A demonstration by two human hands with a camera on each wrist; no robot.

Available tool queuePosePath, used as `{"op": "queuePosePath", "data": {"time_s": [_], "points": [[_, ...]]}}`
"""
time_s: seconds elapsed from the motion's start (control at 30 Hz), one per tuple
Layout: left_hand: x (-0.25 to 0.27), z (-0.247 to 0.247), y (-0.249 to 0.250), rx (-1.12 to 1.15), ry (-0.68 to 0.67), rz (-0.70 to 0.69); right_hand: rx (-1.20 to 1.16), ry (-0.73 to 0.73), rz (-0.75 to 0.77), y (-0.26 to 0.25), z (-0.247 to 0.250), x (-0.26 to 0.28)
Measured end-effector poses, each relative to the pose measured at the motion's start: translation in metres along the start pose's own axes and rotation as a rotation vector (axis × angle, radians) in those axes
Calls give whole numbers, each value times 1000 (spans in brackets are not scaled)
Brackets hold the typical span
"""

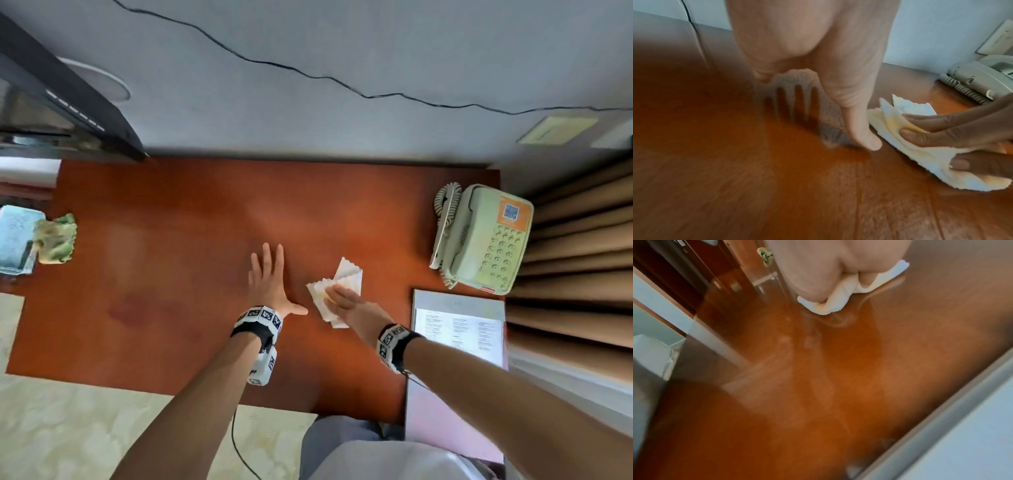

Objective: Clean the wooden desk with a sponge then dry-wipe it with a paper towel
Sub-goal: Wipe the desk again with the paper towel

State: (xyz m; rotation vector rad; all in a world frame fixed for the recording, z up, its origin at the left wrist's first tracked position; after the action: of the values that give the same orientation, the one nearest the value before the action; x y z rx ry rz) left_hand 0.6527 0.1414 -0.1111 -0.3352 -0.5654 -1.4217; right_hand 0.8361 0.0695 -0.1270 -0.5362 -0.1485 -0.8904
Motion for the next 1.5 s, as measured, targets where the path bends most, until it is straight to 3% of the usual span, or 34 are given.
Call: {"op": "queuePosePath", "data": {"time_s": [0.07, 0.13, 0.27, 0.37, 0.47, 0.57, 0.63, 0.83, 1.1, 1.17, 1.27, 1.37, 1.5], "points": [[8, -2, -18, 4, 11, 139, -47, 1, -5, -3, 0, 4], [13, -11, -35, 41, -33, 246, -185, 38, -107, 26, 5, -10], [6, -23, -45, 78, -59, 261, -143, 260, -354, 117, 59, -59], [2, -28, -48, 74, -37, 250, -62, 317, -461, 185, 99, -112], [0, -32, -52, 86, -16, 242, -38, 326, -524, 212, 124, -154], [-2, -34, -53, 88, -10, 235, -93, 468, -566, 205, 144, -168], [-2, -34, -53, 88, -18, 237, -92, 480, -518, 192, 139, -168], [0, -31, -52, 62, -34, 236, 81, 189, -262, 108, 69, -137], [3, -28, -52, 72, -55, 193, -54, 92, 122, -64, -41, -9], [6, -26, -56, 70, -76, 154, -72, 63, 82, -71, -62, 4], [11, -16, -70, 87, -67, 78, -79, 64, 80, -51, -53, -12], [16, -6, -103, 58, 11, 186, -81, 169, -141, -4, 2, -61], [13, -16, -142, 135, -31, 368, -83, 329, -431, 71, 88, -146]]}}
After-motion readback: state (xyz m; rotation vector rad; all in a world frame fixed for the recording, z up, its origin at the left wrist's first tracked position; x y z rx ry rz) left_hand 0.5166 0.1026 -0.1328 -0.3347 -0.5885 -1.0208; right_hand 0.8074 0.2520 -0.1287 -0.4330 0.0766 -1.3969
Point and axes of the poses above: each hand's wrist, its own x-axis away from the middle knuckle, its own z-axis out of the back of the hand, y = z × x, the point moved 8 cm from there along -x, towards the middle knuckle, and after that the axes turned 4 degrees about y, right-handed, at the moved point
